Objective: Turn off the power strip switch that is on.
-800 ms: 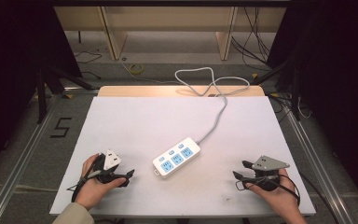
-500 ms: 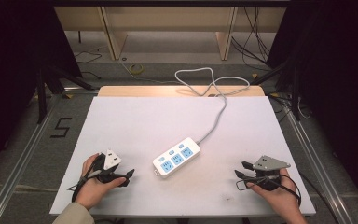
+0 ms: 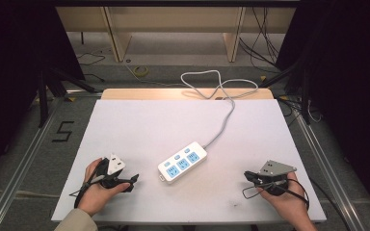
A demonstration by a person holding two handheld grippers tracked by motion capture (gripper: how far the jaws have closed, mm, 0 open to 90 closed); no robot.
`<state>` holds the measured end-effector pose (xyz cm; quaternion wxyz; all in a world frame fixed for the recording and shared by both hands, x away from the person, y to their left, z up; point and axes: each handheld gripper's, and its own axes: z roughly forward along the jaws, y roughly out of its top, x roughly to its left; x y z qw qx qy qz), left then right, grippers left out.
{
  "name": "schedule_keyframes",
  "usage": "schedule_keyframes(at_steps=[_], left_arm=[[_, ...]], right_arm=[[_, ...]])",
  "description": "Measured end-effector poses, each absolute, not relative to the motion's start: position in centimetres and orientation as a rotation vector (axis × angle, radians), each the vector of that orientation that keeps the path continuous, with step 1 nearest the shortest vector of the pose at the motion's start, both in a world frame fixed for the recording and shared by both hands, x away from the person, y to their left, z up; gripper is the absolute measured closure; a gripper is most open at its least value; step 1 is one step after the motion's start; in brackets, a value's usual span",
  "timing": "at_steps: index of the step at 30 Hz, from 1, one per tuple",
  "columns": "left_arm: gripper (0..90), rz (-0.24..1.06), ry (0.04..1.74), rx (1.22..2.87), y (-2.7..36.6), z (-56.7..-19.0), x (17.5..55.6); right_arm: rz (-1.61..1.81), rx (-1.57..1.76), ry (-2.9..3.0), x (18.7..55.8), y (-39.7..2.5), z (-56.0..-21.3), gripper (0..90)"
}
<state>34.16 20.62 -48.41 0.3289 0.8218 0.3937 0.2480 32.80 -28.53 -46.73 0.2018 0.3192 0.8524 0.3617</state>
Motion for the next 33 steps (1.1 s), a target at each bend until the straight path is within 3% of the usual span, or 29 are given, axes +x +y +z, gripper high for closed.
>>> schedule_keyframes(at_steps=[33], left_arm=[[17.2,0.662,1.016,2.157,20.4,-48.3,34.2]], right_arm=[[1.046,0.913,2.405,33.4,-27.1,-45.9,90.0]])
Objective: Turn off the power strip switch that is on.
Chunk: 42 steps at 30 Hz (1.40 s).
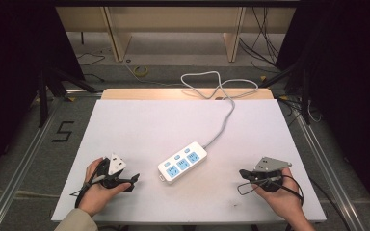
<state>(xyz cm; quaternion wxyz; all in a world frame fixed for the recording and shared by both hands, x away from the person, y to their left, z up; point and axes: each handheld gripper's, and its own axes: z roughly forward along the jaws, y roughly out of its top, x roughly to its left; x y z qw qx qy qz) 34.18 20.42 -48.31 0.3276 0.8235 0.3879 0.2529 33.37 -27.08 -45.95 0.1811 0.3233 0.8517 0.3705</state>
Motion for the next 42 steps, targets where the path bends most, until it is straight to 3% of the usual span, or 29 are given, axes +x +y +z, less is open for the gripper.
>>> schedule_keyframes(at_steps=[42], left_arm=[[17.2,0.668,1.012,2.153,20.3,-48.3,34.2]], right_arm=[[1.081,0.869,2.454,34.6,-24.3,-45.3,90.0]])
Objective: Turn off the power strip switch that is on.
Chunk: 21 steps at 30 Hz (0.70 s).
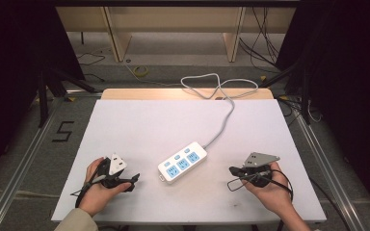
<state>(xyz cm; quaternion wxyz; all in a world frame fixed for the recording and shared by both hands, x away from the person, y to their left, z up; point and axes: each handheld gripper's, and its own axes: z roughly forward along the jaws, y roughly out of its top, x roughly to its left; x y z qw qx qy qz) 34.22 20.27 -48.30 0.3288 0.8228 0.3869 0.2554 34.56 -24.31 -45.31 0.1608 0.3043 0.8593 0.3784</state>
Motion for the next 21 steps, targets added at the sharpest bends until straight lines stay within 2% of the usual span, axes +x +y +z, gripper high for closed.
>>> schedule_keyframes(at_steps=[21], left_arm=[[17.3,0.667,1.012,2.155,20.2,-48.3,34.2]], right_arm=[[1.084,0.854,2.471,35.0,-23.1,-45.0,90.0]])
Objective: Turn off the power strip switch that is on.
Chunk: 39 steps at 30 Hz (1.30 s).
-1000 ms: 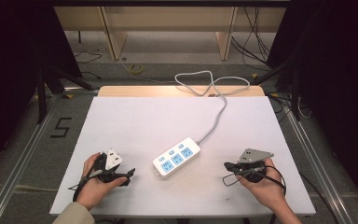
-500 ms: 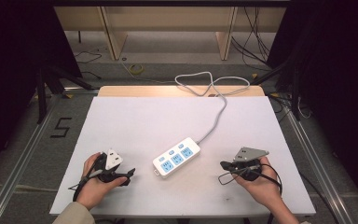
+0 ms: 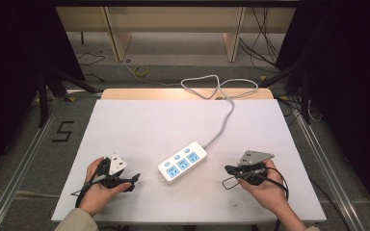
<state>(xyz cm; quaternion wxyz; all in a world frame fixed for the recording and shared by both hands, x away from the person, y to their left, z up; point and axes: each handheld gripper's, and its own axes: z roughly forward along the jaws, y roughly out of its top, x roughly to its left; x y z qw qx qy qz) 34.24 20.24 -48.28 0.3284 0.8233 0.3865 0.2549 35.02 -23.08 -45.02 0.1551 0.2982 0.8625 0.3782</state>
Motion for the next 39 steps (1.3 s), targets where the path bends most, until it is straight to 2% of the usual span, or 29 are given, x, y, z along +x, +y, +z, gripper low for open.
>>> schedule_keyframes(at_steps=[39], left_arm=[[17.4,0.670,1.004,2.156,20.2,-48.2,34.3]], right_arm=[[1.101,0.805,2.493,36.1,-20.4,-44.3,90.0]])
